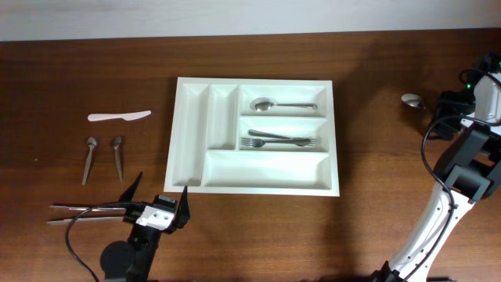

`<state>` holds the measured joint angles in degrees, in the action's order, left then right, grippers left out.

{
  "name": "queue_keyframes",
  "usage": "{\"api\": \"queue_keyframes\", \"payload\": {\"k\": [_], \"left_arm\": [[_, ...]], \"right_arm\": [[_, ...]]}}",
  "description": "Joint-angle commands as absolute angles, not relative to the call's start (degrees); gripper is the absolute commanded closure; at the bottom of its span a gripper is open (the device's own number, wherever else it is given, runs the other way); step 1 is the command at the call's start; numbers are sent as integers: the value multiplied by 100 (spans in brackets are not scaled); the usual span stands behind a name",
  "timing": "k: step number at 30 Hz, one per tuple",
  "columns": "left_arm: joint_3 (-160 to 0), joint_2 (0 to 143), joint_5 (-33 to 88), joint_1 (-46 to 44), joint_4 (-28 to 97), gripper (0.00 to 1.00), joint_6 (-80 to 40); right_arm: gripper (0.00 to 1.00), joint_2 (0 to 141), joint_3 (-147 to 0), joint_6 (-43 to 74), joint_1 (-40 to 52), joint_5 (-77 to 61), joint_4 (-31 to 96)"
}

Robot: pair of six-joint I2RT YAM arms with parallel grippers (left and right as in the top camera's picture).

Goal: Pack container
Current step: 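Grasp the remaining spoon with the right gripper, then place the spoon in the upper right compartment beside the first spoon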

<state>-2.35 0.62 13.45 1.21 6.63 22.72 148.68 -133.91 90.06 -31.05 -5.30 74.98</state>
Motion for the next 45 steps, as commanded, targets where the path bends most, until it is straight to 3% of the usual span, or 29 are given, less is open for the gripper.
{"api": "queue_keyframes", "payload": {"k": [1,9,17,27,31,36,45], "left_arm": [[-191,30,1330,139,657,1,2198],[-191,30,1330,139,657,1,2196],[-191,30,1330,139,657,1,2198],[-191,30,1330,139,657,1,2198],[-191,30,1330,139,657,1,2196],[-191,30,1330,139,657,1,2196],[-191,30,1330,139,657,1,2198]], "right_arm": [[38,15054,-13338,9028,-3148,-320,7588],[82,15054,-13338,9028,-3146,-296,7568],[96,15054,-13338,8991,-3146,-257,7561],[96,14835,-14101,8274,-2740,-261,7638],[96,14781,-15074,8272,-2276,-320,8403],[96,14779,-16044,8296,-1345,-816,9301],[96,14781,-16042,9061,388,-1007,9605]]}}
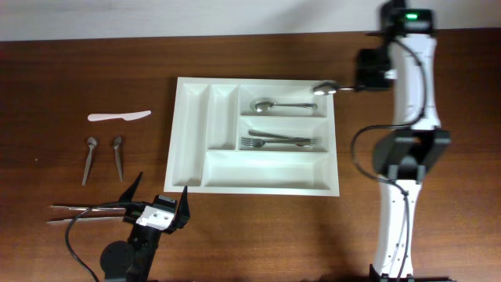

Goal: Pack container
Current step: 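Place the spoon in the upper right compartment beside the first spoon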

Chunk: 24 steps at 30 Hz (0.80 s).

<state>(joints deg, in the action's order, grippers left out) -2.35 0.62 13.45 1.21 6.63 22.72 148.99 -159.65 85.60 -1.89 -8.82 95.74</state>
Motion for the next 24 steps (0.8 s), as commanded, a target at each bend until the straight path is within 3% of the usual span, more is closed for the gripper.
{"api": "queue_keyframes", "payload": {"k": [1,10,15,20,24], "left_arm": [[-191,30,1330,141,657,1,2196],[-191,30,1330,139,657,1,2198],[-191,30,1330,139,657,1,2198],[-191,30,1330,141,657,1,2198],[-191,30,1330,139,657,1,2196]], "right_arm": [[96,14781,-16040,9214,576,-987,9607],[94,14794,-16040,10127,1354,-814,9491],[66,14857,-16027,10125,1378,-687,9314],[53,14857,-16029,9985,1317,-462,9207],[19,14792,-16075,8639,773,454,9146]]}}
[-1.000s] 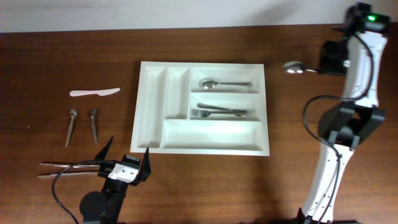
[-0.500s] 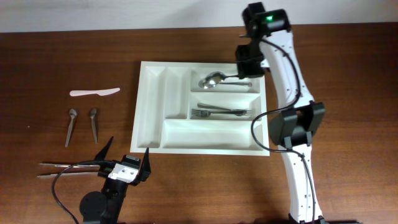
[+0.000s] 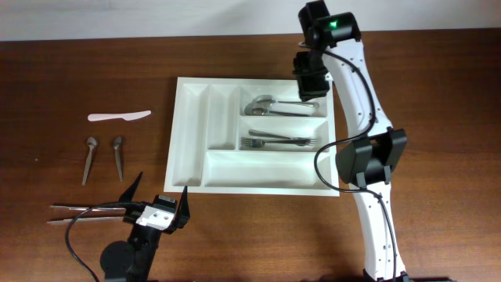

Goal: Pack container
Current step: 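Place the spoon in the upper right compartment beside the first spoon, then move the left gripper over the two small spoons on the left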

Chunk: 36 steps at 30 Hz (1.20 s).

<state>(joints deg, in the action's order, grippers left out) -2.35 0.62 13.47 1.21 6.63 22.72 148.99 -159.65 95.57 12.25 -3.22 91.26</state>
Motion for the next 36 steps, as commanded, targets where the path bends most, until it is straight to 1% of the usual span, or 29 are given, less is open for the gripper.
{"api": "queue_keyframes", "payload": {"k": [1,2,4,5,10,11,14,16,18,21,23,24,25,27,29,30,31,33,34,36], "left_arm": [[-191,30,1330,139,657,1,2198],[-191,30,1330,139,657,1,2196],[-191,30,1330,141,657,1,2196],[-191,30,1330,139,657,1,2198],[-191,30,1330,139,657,1,2198],[-191,30,1330,139,657,1,2198],[-191,30,1328,141,561,1,2200],[-191,30,1332,139,405,1,2198],[-191,30,1177,141,462,1,2204],[-191,30,1142,141,51,1,2036],[-220,30,1135,148,-239,1,1411],[-298,32,832,180,-163,1,698],[-349,38,607,200,-27,1,368],[-602,130,-40,320,676,1,-484],[-1011,344,-99,510,1549,1,-1363],[-1295,519,202,617,2064,1,-1704],[-1621,764,845,714,2528,1,-1737],[-1857,1138,1848,757,2657,1,-1424],[-1859,1288,2244,757,2657,1,-1481],[-1859,1520,2746,757,2733,1,-1444]], "right_arm": [[10,14765,-16086,8259,515,642,9218],[1,14735,-16086,7942,226,788,9367],[1,14713,-16086,7649,-281,888,9730],[1,14713,-16083,7022,-642,816,9734],[1,14711,-16083,4941,-2010,725,9734],[1,14713,-16081,4746,-2141,670,9734],[1,14717,-16077,3597,-2591,158,9734],[1,14735,-16077,2967,-2679,-32,9734],[1,14739,-16073,2823,-2663,-45,9734],[1,14739,-16070,2827,-2580,-45,9734],[1,14739,-16070,2827,-2539,-43,9734],[1,14739,-16070,2825,-2526,-43,9734],[1,14739,-16070,2827,-2519,-45,9734],[1,14739,-16070,2829,-2519,-45,9730],[1,14739,-16070,2829,-2519,-45,9730],[1,14739,-16070,2827,-2519,-45,9730],[1,14739,-16070,2829,-2519,-45,9730],[1,14739,-16070,2829,-2519,-45,9730],[1,14739,-16070,2827,-2519,-43,9730],[1,14739,-16070,2827,-2519,-45,9730]]}}
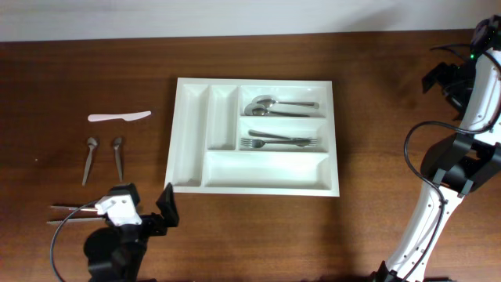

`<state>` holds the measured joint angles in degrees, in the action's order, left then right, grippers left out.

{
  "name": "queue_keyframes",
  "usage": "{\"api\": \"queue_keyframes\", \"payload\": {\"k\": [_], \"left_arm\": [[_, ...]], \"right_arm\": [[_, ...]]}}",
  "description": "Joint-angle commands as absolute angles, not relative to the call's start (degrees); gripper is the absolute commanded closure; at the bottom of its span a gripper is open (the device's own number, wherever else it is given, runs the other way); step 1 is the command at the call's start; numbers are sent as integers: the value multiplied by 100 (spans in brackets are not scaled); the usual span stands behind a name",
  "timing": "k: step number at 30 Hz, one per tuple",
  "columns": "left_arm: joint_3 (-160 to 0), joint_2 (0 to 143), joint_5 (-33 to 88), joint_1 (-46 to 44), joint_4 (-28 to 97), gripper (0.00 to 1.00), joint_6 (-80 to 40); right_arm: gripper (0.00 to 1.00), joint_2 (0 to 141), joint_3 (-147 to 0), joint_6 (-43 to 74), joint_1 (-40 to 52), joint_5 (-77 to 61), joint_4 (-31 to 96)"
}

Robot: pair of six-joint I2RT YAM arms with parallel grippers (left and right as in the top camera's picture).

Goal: Pack container
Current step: 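Move the left gripper over the two small spoons on the left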

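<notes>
The white cutlery tray [190, 133] lies mid-table. Two spoons [270, 104] rest in its top right compartment, and forks [282, 141] lie in the compartment below. The long front compartment and the two narrow left ones hold nothing. On the table to the left are a white plastic knife [119, 117], two small spoons [89, 155] [118, 153] and two long metal utensils [70, 210]. My left gripper [147, 200] is open just right of those utensils. My right gripper [438, 77] is open and holds nothing, far right of the tray.
The right arm's column [438, 196] rises along the table's right side. The left arm's base [109, 251] sits at the front edge, partly covering the long utensils. A pale wall borders the table's far edge.
My right gripper has left the top right compartment and now hangs at the table's far right with nothing in it. The second spoon stays in the tray. My left gripper has shifted left, towards the long utensils.
My right gripper first held a spoon at the far right, with one spoon in the tray. It then held the spoon at the tray's top right corner, then sat over the spoon compartment. Now two spoons lie there and the gripper is back at the right.
</notes>
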<state>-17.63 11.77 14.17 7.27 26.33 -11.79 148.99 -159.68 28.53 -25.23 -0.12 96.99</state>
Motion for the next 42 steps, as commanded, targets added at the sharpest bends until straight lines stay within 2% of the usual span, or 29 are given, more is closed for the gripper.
{"api": "queue_keyframes", "payload": {"k": [1,4,5,7,10,13,14,17,20,28,35,38,42], "left_arm": [[-1890,1612,2558,781,2698,1,-1448],[-2565,2368,1041,980,2917,1,-3535],[-2928,2698,762,1041,3140,1,-3826],[-3811,3430,440,1142,3734,1,-3664],[-4786,4324,486,1142,3962,1,-2969],[-5022,5006,515,1164,4143,1,-3039],[-5072,5196,110,1240,4303,1,-3522],[-5273,5776,-893,1726,5771,1,-6335],[-5282,6278,-779,2287,6624,1,-7559],[-5280,7369,-1125,2816,6567,1,-7288],[-5284,8783,-727,2978,5900,1,-7183],[-5284,9192,-567,2978,5286,1,-6506],[-5280,9384,-578,2978,4945,1,-6455]], "right_arm": [[1,14739,-16070,2829,-2519,-45,9727],[1,14739,-16070,2829,-2519,-45,9727],[1,14739,-16070,2827,-2519,-45,9727],[1,14739,-16070,2829,-2519,-45,9727],[1,14739,-16070,2829,-2519,-45,9725],[1,14739,-16070,2829,-2519,-43,9710],[1,14739,-16070,2829,-2519,-45,9710],[1,14739,-16070,2829,-2519,-43,9710],[1,14739,-16070,2829,-2519,-45,9710],[1,14739,-16070,2827,-2515,-43,9710],[1,14739,-16070,2829,-2515,-45,9710],[1,14739,-16070,2829,-2515,-45,9710],[1,14739,-16070,2829,-2515,-45,9710]]}}
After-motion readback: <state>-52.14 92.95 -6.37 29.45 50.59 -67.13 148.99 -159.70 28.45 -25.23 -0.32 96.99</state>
